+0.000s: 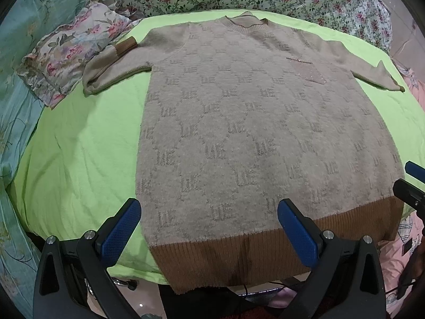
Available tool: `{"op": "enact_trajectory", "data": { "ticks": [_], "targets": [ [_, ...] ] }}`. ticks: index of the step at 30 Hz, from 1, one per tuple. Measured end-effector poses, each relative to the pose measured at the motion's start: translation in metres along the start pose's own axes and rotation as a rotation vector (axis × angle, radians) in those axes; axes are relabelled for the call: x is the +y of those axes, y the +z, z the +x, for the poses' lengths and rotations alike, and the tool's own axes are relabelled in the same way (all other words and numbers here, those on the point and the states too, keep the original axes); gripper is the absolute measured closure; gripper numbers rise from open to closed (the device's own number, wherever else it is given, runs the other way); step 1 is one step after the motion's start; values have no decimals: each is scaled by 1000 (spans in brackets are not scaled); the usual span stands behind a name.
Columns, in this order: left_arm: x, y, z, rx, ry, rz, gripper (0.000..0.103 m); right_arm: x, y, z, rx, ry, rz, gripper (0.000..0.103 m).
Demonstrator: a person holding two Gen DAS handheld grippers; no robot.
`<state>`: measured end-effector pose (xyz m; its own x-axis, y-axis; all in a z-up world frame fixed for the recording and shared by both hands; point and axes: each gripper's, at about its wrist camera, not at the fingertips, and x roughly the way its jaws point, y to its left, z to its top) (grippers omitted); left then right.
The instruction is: Fold small clothes
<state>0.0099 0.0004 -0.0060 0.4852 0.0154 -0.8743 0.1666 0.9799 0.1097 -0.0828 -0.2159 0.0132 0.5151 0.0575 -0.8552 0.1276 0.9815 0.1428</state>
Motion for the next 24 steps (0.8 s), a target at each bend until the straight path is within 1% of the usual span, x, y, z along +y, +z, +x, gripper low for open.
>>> {"op": "enact_trajectory", "data": {
  "ticks": [6,8,13,15,20,21,22,24],
  "targets": [
    [-2,4,4,6,-1,1,0,-4,1,0,2,-1,17,3],
    [-4,6,6,14,4,6,0,-8,1,2,-13,9,28,3],
    [-5,14,13,17,-23,6,0,-20,6,3,-35,16,61,3],
    [-7,19,15,13,-29,4,0,-25,8,4,-20,18,85,3],
    [-11,35,18,-2,-46,11,0,-49,20,4,-25,3,134,3],
    [-11,39,19,9,-73,-3,0,-55,23,4,-26,-9,140,3],
    [-11,43,20,7,-94,-14,0,-62,26,3,-36,-11,152,3],
    [-11,51,22,-11,-88,-14,0,-80,32,0,-66,-21,177,3]
  ]
}}
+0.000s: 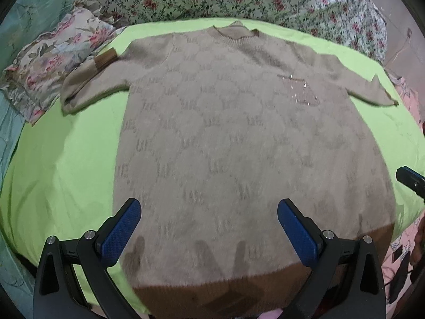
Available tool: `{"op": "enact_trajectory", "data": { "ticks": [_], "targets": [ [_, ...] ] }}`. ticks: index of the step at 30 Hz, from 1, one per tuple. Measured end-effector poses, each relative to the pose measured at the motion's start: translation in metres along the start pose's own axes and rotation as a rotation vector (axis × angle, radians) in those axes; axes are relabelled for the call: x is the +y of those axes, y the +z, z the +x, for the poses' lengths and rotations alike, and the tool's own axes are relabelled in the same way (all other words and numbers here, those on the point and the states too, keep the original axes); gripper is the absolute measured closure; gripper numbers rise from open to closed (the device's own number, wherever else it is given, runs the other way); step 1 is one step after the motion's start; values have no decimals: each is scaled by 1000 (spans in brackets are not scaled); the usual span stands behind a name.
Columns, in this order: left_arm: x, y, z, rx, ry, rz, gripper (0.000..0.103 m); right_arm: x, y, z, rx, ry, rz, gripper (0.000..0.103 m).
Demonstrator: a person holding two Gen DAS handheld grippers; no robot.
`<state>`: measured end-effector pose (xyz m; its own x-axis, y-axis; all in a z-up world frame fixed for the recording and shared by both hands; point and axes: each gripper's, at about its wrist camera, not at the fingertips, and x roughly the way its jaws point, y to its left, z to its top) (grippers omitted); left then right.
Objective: Fold small clothes
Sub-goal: 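Grasp the brown cuff of one sleeve with the right gripper, then fold the held sleeve across the sweater body with the right gripper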
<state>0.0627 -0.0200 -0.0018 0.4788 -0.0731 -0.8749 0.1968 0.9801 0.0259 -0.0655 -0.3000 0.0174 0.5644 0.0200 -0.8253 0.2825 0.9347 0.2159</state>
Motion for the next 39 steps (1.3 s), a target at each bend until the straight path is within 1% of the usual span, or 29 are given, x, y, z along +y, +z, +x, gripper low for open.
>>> {"op": "enact_trajectory", "data": {
  "ticks": [3,5,7,9,10,11,12,14,15,16,17,18,19,20,21,22,24,26,27,28,30,31,33,36,39],
  "targets": [
    [0,11,5,-6,-5,-12,0,-37,20,-1,-29,-20,72,3],
    [-1,19,11,-1,23,0,0,-59,32,-2,-48,-30,116,3],
    [-2,24,13,-8,22,-2,0,-90,48,-6,-88,-43,166,3],
    [-4,29,17,-6,19,-7,0,-126,69,-9,-121,-59,215,3],
    [-5,31,20,-2,20,-8,0,-141,78,-8,-123,-77,241,3],
    [-6,32,23,3,19,-11,0,-167,93,-8,-144,-97,279,3],
    [-8,33,25,9,15,-15,0,-178,99,-4,-141,-112,304,3],
    [-11,34,30,19,2,-22,0,-218,118,-2,-177,-139,382,3],
    [-12,35,32,26,-2,-24,0,-235,126,1,-200,-134,421,4],
    [-14,35,37,37,-3,-25,0,-258,136,4,-225,-151,468,10],
    [-15,36,38,40,-6,-27,0,-269,142,7,-228,-177,490,15],
    [-16,36,41,48,-3,-25,0,-284,149,11,-227,-200,518,23],
    [-18,37,44,56,-1,-23,0,-302,156,17,-236,-195,565,28],
    [-19,38,47,60,2,-21,0,-315,161,23,-242,-190,602,30],
    [-20,38,49,63,7,-18,0,-328,166,30,-242,-193,644,34],
    [-21,40,52,67,10,-17,0,-340,170,33,-243,-209,682,41],
    [-22,45,55,69,14,-15,0,-360,177,41,-248,-224,727,46],
    [-21,51,58,74,20,-22,0,-370,185,51,-259,-203,739,47],
    [-20,54,59,74,21,-28,0,-374,190,54,-265,-196,741,53],
    [-18,57,61,72,16,-39,0,-375,193,55,-265,-196,739,70],
    [-17,61,62,67,8,-50,0,-372,201,57,-256,-169,727,95],
    [-18,62,62,62,3,-51,0,-366,205,54,-268,-151,711,95],
    [-19,63,64,56,-4,-45,0,-337,209,43,-303,-109,621,95],
    [-21,61,66,55,-12,-32,0,-277,215,33,-322,-41,475,95],
    [-16,57,62,37,-6,-37,0,-213,216,31,-311,69,373,96]
  ]
}}
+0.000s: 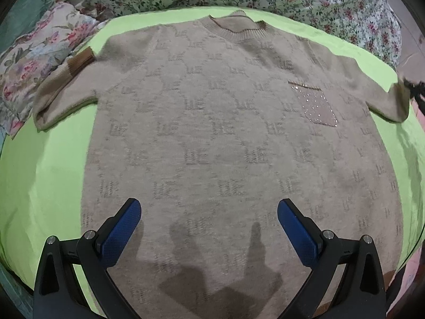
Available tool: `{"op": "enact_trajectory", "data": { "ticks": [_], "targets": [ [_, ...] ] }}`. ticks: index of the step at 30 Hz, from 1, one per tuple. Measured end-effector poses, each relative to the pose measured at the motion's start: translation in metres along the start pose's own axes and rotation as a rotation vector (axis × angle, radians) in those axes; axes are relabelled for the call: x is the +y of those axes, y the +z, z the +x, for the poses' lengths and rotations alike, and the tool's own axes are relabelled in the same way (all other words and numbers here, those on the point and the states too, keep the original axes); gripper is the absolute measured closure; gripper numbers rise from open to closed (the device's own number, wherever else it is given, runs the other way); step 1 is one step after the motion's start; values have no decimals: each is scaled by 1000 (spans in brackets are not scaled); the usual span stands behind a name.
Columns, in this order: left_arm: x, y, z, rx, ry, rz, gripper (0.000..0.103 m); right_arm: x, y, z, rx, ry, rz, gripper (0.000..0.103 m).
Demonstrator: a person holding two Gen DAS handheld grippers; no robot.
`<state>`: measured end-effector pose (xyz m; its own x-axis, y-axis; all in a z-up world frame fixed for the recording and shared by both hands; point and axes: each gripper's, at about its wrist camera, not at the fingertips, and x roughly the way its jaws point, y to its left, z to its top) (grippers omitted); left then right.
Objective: Fold small clothes
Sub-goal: 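Fold the held sleeve across the sweater body with the right gripper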
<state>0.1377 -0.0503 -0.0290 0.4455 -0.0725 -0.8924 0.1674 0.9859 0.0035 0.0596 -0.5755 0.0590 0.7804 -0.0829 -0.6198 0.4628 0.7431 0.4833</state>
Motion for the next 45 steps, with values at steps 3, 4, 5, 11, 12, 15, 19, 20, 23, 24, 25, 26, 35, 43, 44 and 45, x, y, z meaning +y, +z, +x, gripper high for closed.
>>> {"op": "enact_trajectory", "data": {
  "ticks": [3,4,5,11,12,15,19,20,23,24,25,26,35,43,44,45],
  "targets": [
    [13,-4,-4,-10,-6,-26,0,63,-29,11,71,134,-60,96],
    [18,-6,-5,-14,-12,-36,0,87,-39,18,107,182,-77,96],
    [21,-6,-6,-19,-14,-40,0,105,-47,25,134,214,-90,96],
    [47,0,-4,-71,-40,-26,0,223,-116,86,340,406,-151,95],
    [51,2,-4,-77,-45,-32,0,240,-130,98,368,419,-158,95],
    [67,11,0,-101,-61,-57,0,276,-161,133,448,468,-123,95],
    [80,21,12,-96,-72,-76,0,314,-196,176,517,493,-110,95],
    [82,24,14,-98,-82,-84,0,320,-202,182,528,491,-112,95],
    [87,33,20,-106,-101,-104,0,325,-218,202,570,466,-91,92],
    [88,37,23,-108,-110,-110,0,323,-221,204,581,456,-83,89],
    [89,44,28,-111,-132,-117,0,322,-223,208,603,447,-69,79],
    [88,51,34,-104,-146,-121,0,320,-225,210,625,453,-50,74],
    [61,114,98,-65,-210,-118,0,275,-201,135,486,460,-44,57],
    [46,157,111,-113,-206,-96,13,193,-185,72,379,358,27,51],
    [47,157,111,-117,-208,-100,25,186,-183,68,369,343,32,51],
    [48,156,111,-118,-203,-100,32,179,-181,63,356,324,36,51]
  ]
}}
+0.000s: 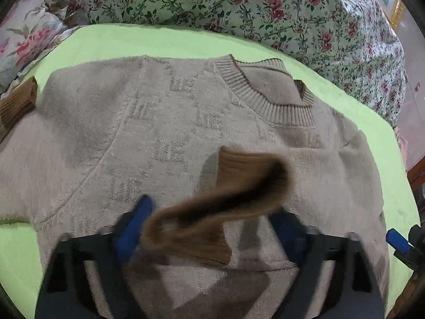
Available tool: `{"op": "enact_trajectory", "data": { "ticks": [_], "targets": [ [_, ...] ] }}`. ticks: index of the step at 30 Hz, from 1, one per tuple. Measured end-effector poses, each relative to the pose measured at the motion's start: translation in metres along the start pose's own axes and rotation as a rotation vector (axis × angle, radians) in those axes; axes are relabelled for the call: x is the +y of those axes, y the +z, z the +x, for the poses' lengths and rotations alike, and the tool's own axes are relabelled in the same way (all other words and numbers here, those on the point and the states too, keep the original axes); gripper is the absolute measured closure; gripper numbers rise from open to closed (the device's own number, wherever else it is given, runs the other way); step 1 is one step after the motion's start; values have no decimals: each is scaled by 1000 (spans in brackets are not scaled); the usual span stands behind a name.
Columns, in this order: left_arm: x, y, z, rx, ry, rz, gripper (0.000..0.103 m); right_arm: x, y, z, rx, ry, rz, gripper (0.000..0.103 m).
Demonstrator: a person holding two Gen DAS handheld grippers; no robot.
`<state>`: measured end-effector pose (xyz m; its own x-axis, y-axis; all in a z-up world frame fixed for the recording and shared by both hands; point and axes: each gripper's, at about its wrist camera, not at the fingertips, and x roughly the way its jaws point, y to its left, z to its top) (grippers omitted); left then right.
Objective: Fold small clothes
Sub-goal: 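Fold the held sleeve across the sweater body with the right gripper, then grasp the other brown cuff with the left gripper and fold it across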
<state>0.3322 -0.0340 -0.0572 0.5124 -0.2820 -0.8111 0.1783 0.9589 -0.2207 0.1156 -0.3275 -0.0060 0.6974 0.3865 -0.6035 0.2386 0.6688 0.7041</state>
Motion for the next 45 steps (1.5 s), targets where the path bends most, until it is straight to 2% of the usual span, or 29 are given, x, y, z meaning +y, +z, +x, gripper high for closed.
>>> {"op": "enact_trajectory", "data": {
  "ticks": [1,2,3,4,5,7,9,10,11,13,16,19,20,21,24,26,27,28,30,33,35,37,38,40,41,42,43,45],
  "targets": [
    [1,-1,1,5,20,2,47,-6,0,-6,-11,-14,4,51],
    [4,-2,-2,5,31,-1,67,-11,1,-13,-25,-28,9,51],
    [8,-2,-5,0,25,-9,75,-17,2,-18,-35,-37,17,51],
    [12,-2,-9,-5,1,-19,91,-23,5,-23,-39,-46,30,50],
    [17,0,-16,-22,-16,-30,95,-27,7,-26,-39,-53,37,50],
    [29,2,-39,-113,9,-57,95,-37,14,-37,-58,-79,46,50],
    [41,4,-48,-156,28,-86,95,-44,20,-46,-89,-122,41,49],
    [45,5,-47,-148,8,-88,95,-47,25,-49,-104,-147,36,48],
    [47,5,-43,-123,-6,-86,90,-51,30,-51,-121,-171,32,48],
    [48,2,-32,-66,2,-83,89,-56,41,-48,-128,-211,23,48],
    [50,-6,-29,-74,32,-82,82,-63,61,-34,-116,-258,-18,47],
    [57,-13,-28,-80,24,-101,86,-69,85,-8,-76,-307,-49,46],
    [59,-17,-28,-80,32,-98,94,-70,91,0,-60,-316,-52,46],
    [59,-18,-29,-83,38,-91,95,-73,96,10,-41,-326,-56,46],
    [62,-20,-35,-115,44,-87,97,-79,105,38,19,-347,-74,46],
    [66,-21,-40,-137,44,-110,99,-83,104,47,35,-329,-83,47],
    [66,-21,-42,-147,37,-115,99,-82,103,46,30,-331,-96,67],
    [64,-20,-46,-160,25,-111,99,-81,104,41,33,-334,-98,94],
    [53,-20,-55,-195,2,-63,99,-75,109,20,-37,-315,-105,94],
    [39,-19,-47,-174,34,-10,99,-73,112,6,-80,-374,-138,95],
    [42,-19,-36,-147,55,-25,99,-86,111,15,-42,-391,-105,95],
    [51,-21,-30,-122,42,-60,99,-95,108,23,-8,-436,-82,93],
    [55,-22,-29,-117,33,-70,99,-91,106,20,-26,-459,-89,92],
    [59,-24,-29,-113,26,-71,98,-72,101,10,-85,-548,-129,78],
    [59,-24,-29,-110,29,-68,98,-63,97,5,-115,-550,-151,76],
    [60,-24,-28,-106,29,-66,98,-50,90,1,-140,-509,-182,73],
    [60,-25,-27,-101,33,-66,98,-42,84,2,-139,-463,-209,65],
    [60,-25,-29,-100,40,-64,97,-30,68,17,-54,-374,-253,51]
  ]
}}
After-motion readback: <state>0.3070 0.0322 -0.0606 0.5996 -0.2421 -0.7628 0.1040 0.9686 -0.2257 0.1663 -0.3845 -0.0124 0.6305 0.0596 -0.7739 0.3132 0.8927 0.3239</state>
